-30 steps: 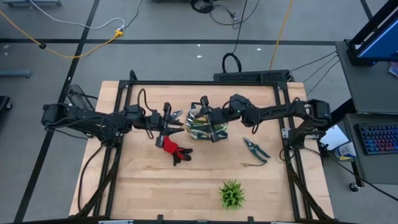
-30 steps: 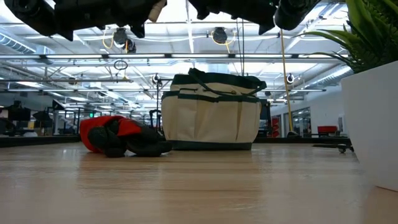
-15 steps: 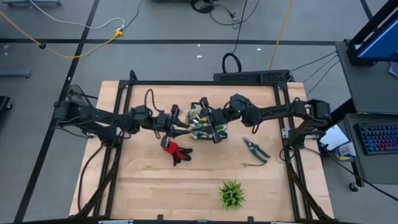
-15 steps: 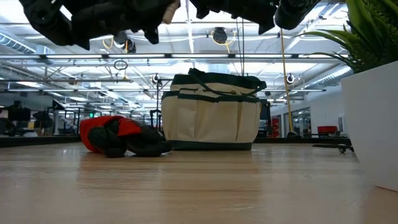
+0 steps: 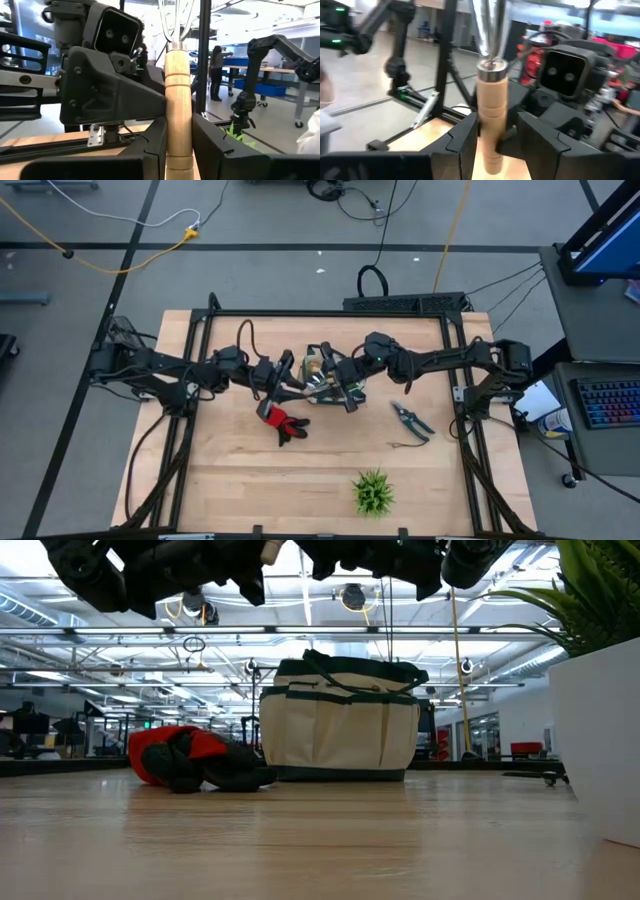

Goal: Pick & Place Garden tools in Gardening bag
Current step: Put the brown hand rake into the gardening bag

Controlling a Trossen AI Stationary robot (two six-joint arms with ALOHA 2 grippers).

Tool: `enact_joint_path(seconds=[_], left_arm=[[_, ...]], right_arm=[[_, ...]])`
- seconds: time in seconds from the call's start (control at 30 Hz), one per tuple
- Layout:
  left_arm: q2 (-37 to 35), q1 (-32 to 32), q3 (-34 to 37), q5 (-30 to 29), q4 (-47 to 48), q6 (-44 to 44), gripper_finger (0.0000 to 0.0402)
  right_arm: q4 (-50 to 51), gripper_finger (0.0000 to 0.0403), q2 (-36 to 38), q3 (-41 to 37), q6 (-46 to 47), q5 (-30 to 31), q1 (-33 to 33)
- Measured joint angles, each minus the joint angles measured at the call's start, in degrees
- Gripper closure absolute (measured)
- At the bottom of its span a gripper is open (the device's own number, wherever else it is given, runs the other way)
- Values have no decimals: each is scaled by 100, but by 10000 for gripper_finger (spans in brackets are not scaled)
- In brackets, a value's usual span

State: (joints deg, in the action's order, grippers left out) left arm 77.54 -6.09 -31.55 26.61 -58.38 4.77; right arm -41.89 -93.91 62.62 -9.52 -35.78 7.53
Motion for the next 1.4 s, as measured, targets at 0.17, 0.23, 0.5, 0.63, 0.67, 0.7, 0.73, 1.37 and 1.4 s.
enact_joint_path(seconds=[0.17, 0.23, 0.5, 0.63, 0.67, 0.7, 0.73, 1.37, 1.4], left_arm=[[0, 9, -7, 104, -18, -73, 332], [2, 6, -7, 129, -28, -138, 331], [2, 4, -7, 206, -71, -144, 332], [5, 4, -7, 199, -69, -148, 333], [26, 4, -7, 197, -70, -148, 333], [55, 3, -7, 184, -68, -146, 333], [81, -2, -7, 165, -54, -140, 333], [140, 0, -4, 37, -159, -172, 332], [140, 2, -4, 37, -139, -198, 332]], right_arm=[[-255, 273, 0, -1, 158, -419, -8], [-295, 273, 0, -1, 243, -433, -7], [-369, 273, 0, -1, 237, -466, -25], [-372, 273, 0, -1, 240, -453, -26], [-374, 273, 0, -1, 239, -431, -26], [-375, 273, 0, -1, 239, -371, -30], [-377, 273, 0, -1, 240, -329, -33], [-378, 294, 0, -1, 261, -291, -81], [-375, 303, 0, -1, 241, -278, -93]])
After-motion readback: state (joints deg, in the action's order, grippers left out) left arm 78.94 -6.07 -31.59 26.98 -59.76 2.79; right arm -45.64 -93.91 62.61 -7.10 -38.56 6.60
